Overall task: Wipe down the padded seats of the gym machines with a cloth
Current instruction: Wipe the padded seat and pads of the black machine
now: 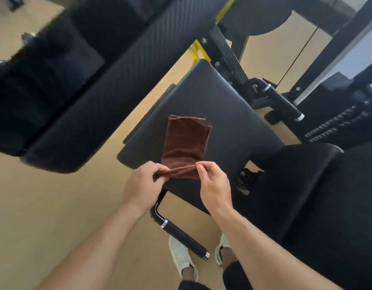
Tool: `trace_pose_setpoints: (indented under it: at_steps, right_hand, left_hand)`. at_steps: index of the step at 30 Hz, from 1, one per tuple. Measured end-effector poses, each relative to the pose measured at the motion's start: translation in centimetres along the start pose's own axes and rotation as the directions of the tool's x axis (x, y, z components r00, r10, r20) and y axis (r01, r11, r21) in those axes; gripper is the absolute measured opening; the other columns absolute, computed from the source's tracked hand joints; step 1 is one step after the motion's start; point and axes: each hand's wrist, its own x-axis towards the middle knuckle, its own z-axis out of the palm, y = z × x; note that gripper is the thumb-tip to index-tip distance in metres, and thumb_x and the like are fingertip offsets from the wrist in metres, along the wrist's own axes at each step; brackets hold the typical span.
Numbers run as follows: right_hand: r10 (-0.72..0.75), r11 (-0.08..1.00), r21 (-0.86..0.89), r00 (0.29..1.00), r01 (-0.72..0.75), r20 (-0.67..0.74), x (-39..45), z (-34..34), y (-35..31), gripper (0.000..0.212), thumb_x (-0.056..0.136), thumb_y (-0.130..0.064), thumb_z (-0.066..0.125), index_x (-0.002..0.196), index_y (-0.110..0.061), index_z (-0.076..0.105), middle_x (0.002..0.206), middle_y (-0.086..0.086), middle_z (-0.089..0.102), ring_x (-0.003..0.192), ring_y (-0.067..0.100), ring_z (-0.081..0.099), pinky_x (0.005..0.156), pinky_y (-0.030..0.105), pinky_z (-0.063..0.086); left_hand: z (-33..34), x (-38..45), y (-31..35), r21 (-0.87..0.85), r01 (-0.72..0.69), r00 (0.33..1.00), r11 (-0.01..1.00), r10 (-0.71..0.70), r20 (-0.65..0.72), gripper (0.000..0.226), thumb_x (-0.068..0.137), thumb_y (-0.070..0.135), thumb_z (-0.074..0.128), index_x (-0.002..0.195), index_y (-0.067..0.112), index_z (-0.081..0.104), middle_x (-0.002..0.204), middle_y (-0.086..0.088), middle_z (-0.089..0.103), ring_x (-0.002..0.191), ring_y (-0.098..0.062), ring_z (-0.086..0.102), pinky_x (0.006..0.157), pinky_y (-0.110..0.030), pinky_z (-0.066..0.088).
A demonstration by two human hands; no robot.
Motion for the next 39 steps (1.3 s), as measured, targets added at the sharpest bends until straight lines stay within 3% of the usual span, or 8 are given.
trace_pose_setpoints:
  at_steps: [4, 9, 14, 18, 20, 27, 35, 39]
  right_hand:
    - [0.059, 0.998, -0.012, 0.998, -0.059, -0.027, 2.1, 0.7, 2.9, 0.013, 0.104, -0.036, 0.055, 0.101, -0.037, 0.068, 0.091, -0.016, 0.072, 0.090, 0.001, 0.067, 0.088, 0.027, 0.056]
    - [0.022, 0.995, 0.102, 0.993, -0.010, -0.118, 6.1, 1.3, 1.4, 0.011, 0.104, -0.039, 0.057, 0.103, -0.039, 0.068, 0.094, -0.020, 0.071, 0.092, 0.003, 0.068, 0.090, 0.033, 0.060]
    - [-0.256, 0.966, -0.072, 0.904, 0.247, -0.343, 11.6, 2.4, -1.8, 0.056, 0.103, -0.040, 0.057, 0.154, -0.036, 0.036, 0.160, -0.010, 0.036, 0.149, 0.008, 0.027, 0.122, 0.033, 0.027]
    - [-0.392, 0.624, -0.678, 0.906, 0.389, 0.159, 13.8, 4.9, 1.8, 0.081, 0.095, -0.072, 0.042, 0.162, -0.039, 0.011, 0.172, -0.003, 0.001, 0.158, 0.024, -0.008, 0.126, 0.047, -0.005]
    - [-0.385, 0.482, -0.762, 0.886, 0.433, 0.259, 15.4, 6.0, 3.1, 0.093, 0.087, -0.085, 0.033, 0.162, -0.040, 0.002, 0.172, -0.002, -0.007, 0.157, 0.031, -0.016, 0.125, 0.056, -0.009]
    - [-0.541, 0.418, -0.722, 0.790, 0.552, 0.290, 11.3, 10.0, 5.8, 0.070, 0.097, -0.070, 0.035, 0.159, -0.040, 0.025, 0.172, -0.001, 0.011, 0.159, 0.029, 0.004, 0.126, 0.056, 0.005]
    - [-0.612, 0.211, -0.700, 0.651, 0.682, 0.450, 10.1, 10.5, 7.9, 0.062, 0.100, -0.066, 0.038, 0.156, -0.038, 0.037, 0.168, 0.001, 0.027, 0.157, 0.030, 0.018, 0.125, 0.057, 0.015]
    - [-0.602, 0.410, -0.796, 0.788, 0.446, 0.131, 16.3, 10.6, 2.7, 0.061, 0.101, -0.065, 0.032, 0.156, -0.039, 0.035, 0.169, 0.003, 0.024, 0.158, 0.034, 0.010, 0.125, 0.059, 0.008]
  left_hand:
    - [2.3, 1.5, -1.5, 0.087, -0.026, 0.998, 0.996, 0.022, 0.056, 0.009, 0.089, 0.027, 0.071, 0.095, 0.034, 0.073, 0.089, 0.017, 0.067, 0.085, -0.006, 0.063, 0.069, -0.022, 0.048]
    - [2.5, 5.1, 0.1, -0.075, -0.141, 0.981, 0.987, 0.130, -0.142, 0.016, 0.087, 0.025, 0.077, 0.103, 0.030, 0.074, 0.093, 0.016, 0.072, 0.087, -0.005, 0.068, 0.079, -0.032, 0.059]
    - [2.0, 11.1, 0.9, -0.068, -0.160, 0.938, 0.985, 0.130, -0.322, 0.050, 0.091, 0.038, 0.071, 0.136, 0.025, 0.055, 0.127, 0.007, 0.065, 0.113, -0.010, 0.062, 0.095, -0.028, 0.052]
    - [2.2, 11.7, -3.2, 0.111, -0.100, 0.974, 0.989, 0.121, -0.194, 0.054, 0.099, 0.039, 0.057, 0.148, 0.023, 0.043, 0.147, 0.000, 0.051, 0.136, -0.017, 0.046, 0.108, -0.029, 0.036]
    - [1.4, 11.6, -6.1, 0.175, -0.095, 0.965, 0.980, 0.134, -0.226, 0.053, 0.100, 0.037, 0.054, 0.149, 0.019, 0.043, 0.148, -0.003, 0.050, 0.138, -0.021, 0.043, 0.113, -0.033, 0.033]
    - [-1.0, 11.7, -14.4, 0.129, 0.087, 0.965, 0.988, -0.051, -0.257, 0.061, 0.102, 0.054, 0.037, 0.152, 0.019, 0.039, 0.157, -0.002, 0.042, 0.146, -0.019, 0.034, 0.116, -0.028, 0.022]
    - [2.5, 13.8, -12.3, -0.046, 0.171, 0.916, 0.984, -0.176, -0.362, 0.076, 0.088, 0.072, 0.022, 0.147, 0.030, 0.046, 0.150, 0.007, 0.053, 0.139, -0.020, 0.047, 0.114, -0.038, 0.032]
    - [3.1, 13.8, -12.9, -0.029, 0.119, 0.890, 0.992, -0.120, -0.440, 0.074, 0.089, 0.067, 0.020, 0.145, 0.027, 0.048, 0.148, 0.006, 0.056, 0.135, -0.020, 0.051, 0.113, -0.039, 0.036]
